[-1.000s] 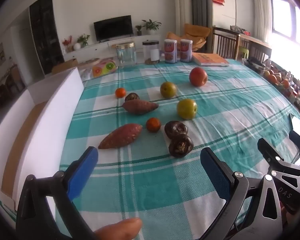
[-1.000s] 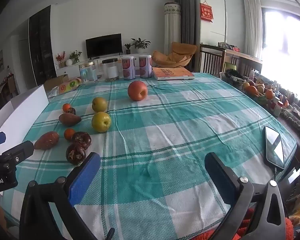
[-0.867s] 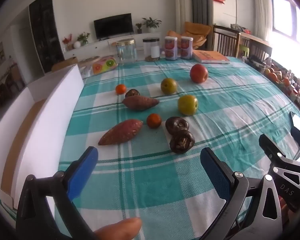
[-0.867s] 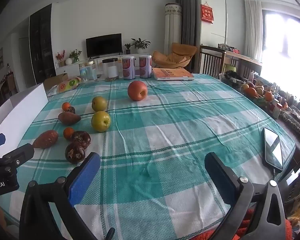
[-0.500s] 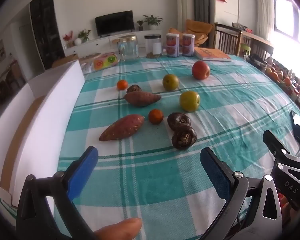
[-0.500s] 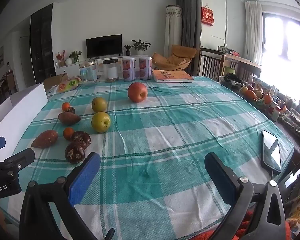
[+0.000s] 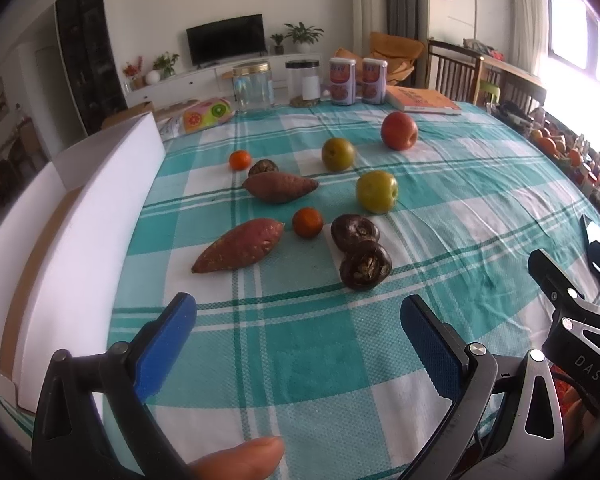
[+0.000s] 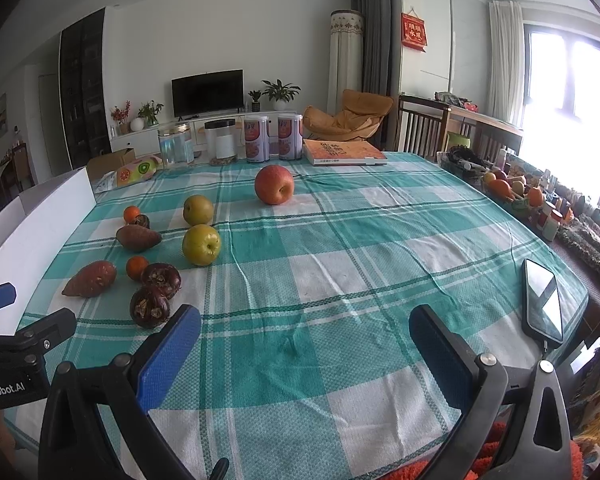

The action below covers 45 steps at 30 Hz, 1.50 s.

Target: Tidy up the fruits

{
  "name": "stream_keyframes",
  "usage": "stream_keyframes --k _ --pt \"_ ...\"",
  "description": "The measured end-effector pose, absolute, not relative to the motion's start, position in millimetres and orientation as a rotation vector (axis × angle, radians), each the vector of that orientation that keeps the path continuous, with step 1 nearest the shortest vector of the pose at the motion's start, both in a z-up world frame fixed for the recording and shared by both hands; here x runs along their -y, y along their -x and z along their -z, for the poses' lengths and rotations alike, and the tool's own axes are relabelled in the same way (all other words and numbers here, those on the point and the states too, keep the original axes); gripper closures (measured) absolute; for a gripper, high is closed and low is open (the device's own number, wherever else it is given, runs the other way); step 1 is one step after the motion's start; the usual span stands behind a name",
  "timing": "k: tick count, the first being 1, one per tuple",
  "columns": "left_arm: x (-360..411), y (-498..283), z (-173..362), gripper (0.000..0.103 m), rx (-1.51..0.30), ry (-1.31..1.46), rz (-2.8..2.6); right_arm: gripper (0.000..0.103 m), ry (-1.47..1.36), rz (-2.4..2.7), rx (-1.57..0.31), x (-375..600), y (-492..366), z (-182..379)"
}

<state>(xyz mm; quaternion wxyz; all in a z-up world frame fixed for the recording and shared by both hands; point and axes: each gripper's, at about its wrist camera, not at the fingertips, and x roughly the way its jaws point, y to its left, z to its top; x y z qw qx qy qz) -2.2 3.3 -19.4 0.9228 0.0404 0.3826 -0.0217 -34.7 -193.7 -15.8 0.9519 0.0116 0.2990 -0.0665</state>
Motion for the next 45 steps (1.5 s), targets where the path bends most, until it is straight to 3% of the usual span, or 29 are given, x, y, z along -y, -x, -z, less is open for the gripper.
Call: stream_keyframes --k 45 --pt "-14 -5 28 0.001 -0.845 -0.036 0.05 0.0 -0.04 0.13 -0.626 198 31 18"
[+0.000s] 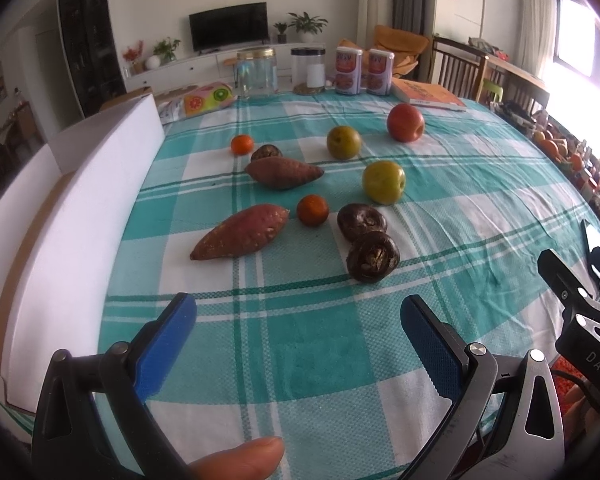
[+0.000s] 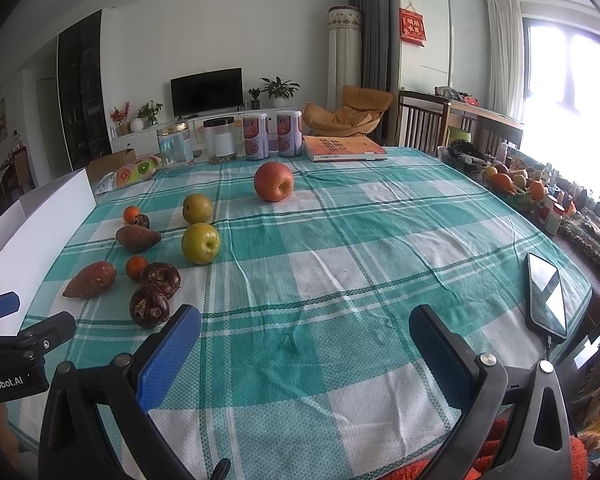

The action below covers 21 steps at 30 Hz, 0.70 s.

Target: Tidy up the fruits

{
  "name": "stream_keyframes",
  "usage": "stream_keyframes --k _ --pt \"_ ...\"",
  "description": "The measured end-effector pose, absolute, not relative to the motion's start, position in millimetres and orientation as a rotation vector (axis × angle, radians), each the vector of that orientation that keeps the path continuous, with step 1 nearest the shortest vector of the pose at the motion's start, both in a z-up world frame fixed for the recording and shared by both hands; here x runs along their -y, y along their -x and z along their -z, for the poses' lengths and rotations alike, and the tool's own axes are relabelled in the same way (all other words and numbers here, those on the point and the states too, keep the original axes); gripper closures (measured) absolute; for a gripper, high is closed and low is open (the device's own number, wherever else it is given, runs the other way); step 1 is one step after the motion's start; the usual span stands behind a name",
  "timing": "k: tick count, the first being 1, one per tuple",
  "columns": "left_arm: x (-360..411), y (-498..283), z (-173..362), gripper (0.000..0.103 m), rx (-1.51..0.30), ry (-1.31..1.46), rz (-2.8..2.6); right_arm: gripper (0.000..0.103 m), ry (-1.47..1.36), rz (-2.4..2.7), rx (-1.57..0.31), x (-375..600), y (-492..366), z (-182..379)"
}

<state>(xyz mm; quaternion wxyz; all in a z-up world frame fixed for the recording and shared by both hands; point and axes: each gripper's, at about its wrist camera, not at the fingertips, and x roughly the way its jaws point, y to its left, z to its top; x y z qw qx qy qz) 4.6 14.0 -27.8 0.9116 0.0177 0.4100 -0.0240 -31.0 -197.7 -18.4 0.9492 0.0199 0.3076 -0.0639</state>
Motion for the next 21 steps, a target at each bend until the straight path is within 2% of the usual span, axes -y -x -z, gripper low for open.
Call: stream_keyframes --k 21 --pt "-19 -14 52 0.001 -0.949 -0.027 0.046 0.0 -0.073 0.118 -0.641 203 28 24"
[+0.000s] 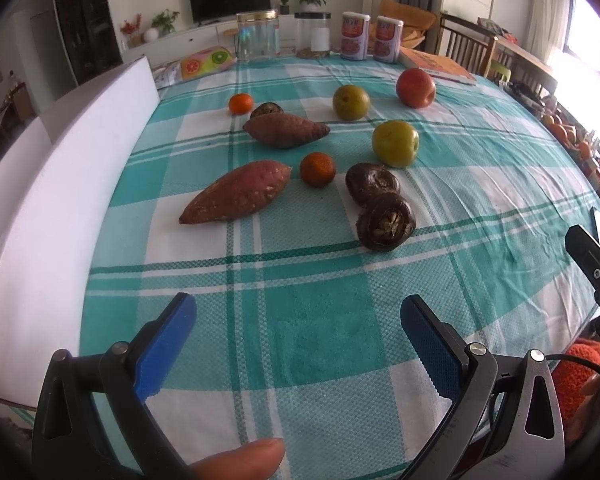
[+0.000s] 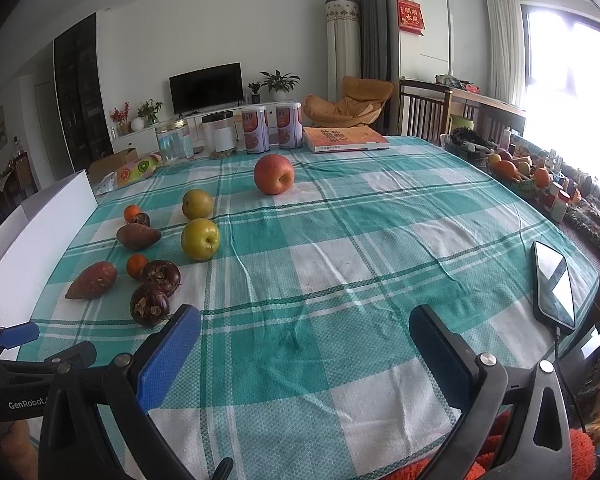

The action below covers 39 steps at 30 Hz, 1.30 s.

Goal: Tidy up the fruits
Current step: 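Grasp a dark brown round fruit with the right gripper while the left gripper approaches a sweet potato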

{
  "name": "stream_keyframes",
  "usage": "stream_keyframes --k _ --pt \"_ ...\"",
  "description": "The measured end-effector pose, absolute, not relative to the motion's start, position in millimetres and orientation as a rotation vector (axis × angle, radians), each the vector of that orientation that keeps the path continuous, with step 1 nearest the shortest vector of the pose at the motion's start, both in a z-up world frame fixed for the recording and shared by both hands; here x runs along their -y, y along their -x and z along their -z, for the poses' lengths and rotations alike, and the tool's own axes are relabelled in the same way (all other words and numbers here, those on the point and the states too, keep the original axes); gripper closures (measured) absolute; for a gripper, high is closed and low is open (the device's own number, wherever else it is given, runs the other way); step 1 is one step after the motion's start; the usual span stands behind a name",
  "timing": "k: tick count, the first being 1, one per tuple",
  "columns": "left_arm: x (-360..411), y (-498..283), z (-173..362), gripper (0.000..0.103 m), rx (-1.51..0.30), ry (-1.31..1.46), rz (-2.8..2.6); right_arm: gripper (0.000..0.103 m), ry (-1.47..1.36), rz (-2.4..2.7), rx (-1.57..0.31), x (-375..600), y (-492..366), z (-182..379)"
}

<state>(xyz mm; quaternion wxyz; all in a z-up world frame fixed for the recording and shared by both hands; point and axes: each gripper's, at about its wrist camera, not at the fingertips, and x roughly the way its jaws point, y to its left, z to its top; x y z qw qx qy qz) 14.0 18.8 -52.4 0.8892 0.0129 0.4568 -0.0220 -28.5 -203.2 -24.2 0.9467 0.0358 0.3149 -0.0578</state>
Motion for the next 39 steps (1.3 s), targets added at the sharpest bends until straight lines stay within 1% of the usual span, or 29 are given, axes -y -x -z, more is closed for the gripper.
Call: stream_keyframes --k 15,19,25,30,36,38,39 --pt "-35 -25 85 0.001 -1.032 -0.008 0.002 0.0 -0.1 0.111 -0.653 207 28 25" --pt "-45 -29 99 0.0 -1.059 -0.012 -0.001 0.0 -0.154 0.064 -0.715 214 18 33" --pt "-52 -28 99 0.0 -1.017 -0.013 0.024 0.0 -0.19 -0.046 -0.796 209 7 46" --pt "-52 -25 100 0.0 -0.981 -0.013 0.02 0.0 -0.224 -0.238 -0.841 183 -20 49" --pt "-54 -28 99 0.0 -1.009 -0.026 0.059 0.0 -0.082 -0.361 -0.905 116 -67 69" --pt "-57 -27 99 0.0 -1.019 -0.039 0.089 0.006 -0.053 -0.37 -0.91 100 -75 75" --pt "-59 -26 99 0.0 -1.018 -0.043 0.098 0.014 -0.031 -0.367 -0.917 95 -78 78"
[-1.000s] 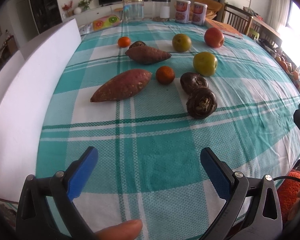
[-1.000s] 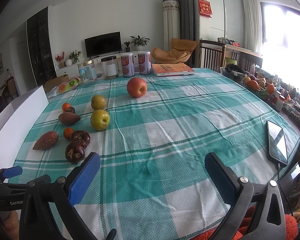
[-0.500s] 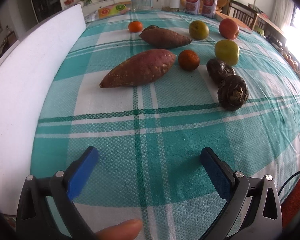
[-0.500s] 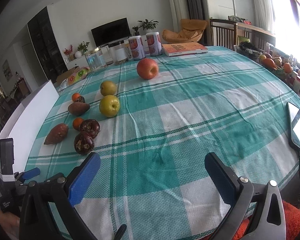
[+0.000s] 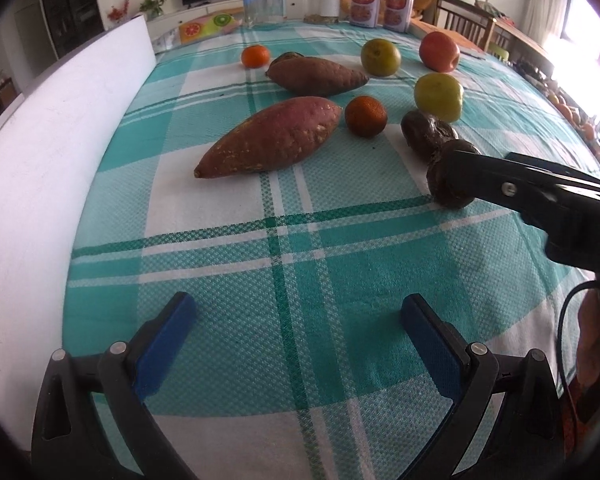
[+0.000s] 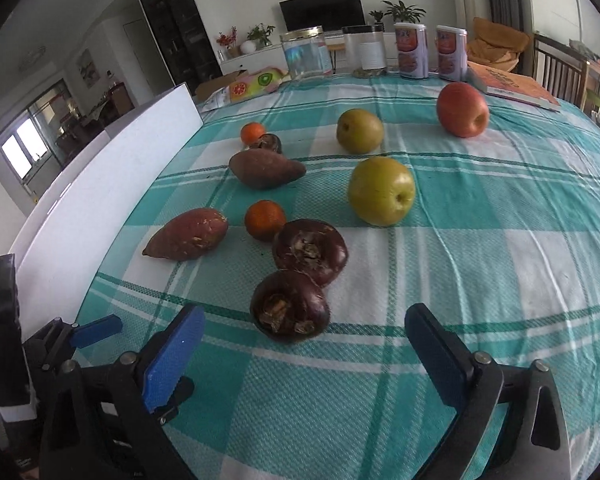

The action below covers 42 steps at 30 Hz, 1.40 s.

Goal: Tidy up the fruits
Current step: 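Grasp a dark brown round fruit with the right gripper while the left gripper approaches a sweet potato, then grasp the sweet potato with the left gripper while the right gripper lifts the dark fruit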

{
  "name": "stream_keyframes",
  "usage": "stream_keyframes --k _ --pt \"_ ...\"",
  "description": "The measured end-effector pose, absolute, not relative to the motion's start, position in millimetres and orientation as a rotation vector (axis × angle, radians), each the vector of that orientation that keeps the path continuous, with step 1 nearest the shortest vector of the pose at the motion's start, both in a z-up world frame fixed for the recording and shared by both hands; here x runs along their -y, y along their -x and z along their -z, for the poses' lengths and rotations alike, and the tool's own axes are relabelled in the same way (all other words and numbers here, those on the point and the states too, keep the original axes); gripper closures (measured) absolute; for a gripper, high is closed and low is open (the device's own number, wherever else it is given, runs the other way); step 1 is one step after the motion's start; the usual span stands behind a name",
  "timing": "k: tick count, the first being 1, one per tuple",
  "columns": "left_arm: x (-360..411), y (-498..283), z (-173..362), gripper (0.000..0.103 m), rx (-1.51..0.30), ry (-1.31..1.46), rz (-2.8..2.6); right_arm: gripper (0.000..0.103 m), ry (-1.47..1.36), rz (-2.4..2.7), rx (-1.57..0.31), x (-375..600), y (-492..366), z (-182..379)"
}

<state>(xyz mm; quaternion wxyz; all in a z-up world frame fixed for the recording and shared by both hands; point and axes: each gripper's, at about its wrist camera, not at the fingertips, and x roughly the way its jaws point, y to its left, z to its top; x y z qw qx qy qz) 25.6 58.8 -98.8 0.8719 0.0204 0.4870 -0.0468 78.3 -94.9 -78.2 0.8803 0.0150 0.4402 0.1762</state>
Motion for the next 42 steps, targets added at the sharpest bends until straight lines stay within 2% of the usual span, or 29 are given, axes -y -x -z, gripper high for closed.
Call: stream_keyframes --k 1,2,3,4,14,21,25,31,34,42 --pt "-60 -24 99 0.0 -1.012 -0.048 0.108 0.022 -0.011 -0.362 -0.929 90 -81 81" --pt "-61 -22 99 0.0 -1.005 -0.054 0.117 0.025 0.005 -0.351 -0.942 85 -83 85" --pt "-62 -20 99 0.0 -0.998 -0.057 0.124 0.035 0.012 -0.343 -0.951 84 -85 88" --pt "-62 -19 99 0.0 -0.993 -0.059 0.128 0.057 0.012 -0.337 -0.955 83 -86 90" --pt "-59 -22 99 0.0 -0.964 -0.06 0.124 0.057 -0.05 -0.181 -0.855 133 -50 69" --pt "-58 -25 99 0.0 -0.963 -0.046 0.095 0.057 -0.122 -0.098 -0.886 169 -53 84" --pt "-62 -34 96 0.002 -1.033 -0.064 0.141 0.056 -0.175 -0.113 -0.897 176 -53 89" --pt "-86 -58 54 0.002 -0.981 0.017 0.286 0.056 -0.224 -0.098 -0.89 182 -54 91" --pt "-79 -78 40 0.002 -0.959 -0.075 0.338 0.056 -0.214 -0.094 -0.888 180 -55 90" --pt "-51 -122 68 0.003 -0.947 -0.328 0.355 0.056 -0.256 -0.107 -0.858 187 -50 87"
